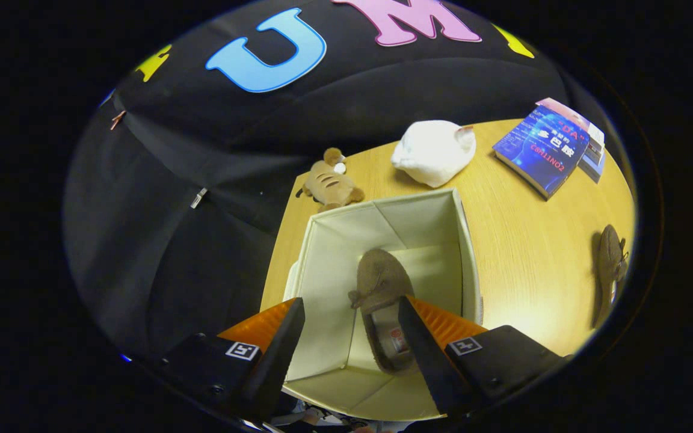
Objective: Open the storage box then place both shoes into the box .Put the left shoe in first, then the right shoe, with the right side of both shoes facing outward in a uniform manner.
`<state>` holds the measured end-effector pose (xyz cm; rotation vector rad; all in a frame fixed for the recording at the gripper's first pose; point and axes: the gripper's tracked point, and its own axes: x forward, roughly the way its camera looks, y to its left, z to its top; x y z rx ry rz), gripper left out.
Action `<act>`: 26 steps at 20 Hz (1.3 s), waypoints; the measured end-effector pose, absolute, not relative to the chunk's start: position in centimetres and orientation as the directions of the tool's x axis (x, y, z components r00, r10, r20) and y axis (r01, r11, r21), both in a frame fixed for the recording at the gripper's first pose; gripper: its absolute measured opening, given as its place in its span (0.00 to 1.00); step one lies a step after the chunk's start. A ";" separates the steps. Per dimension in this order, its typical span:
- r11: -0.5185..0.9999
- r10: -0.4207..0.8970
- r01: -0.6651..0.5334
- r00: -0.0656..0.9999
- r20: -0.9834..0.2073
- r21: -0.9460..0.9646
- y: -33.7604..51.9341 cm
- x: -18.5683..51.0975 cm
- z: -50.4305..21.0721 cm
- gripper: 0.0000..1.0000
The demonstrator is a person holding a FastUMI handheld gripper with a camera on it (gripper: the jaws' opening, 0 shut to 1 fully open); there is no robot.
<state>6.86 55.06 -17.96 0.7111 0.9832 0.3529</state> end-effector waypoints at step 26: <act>0.933 0.278 0.035 0.563 -0.778 0.359 13.5 -3.8 -30.3 0.98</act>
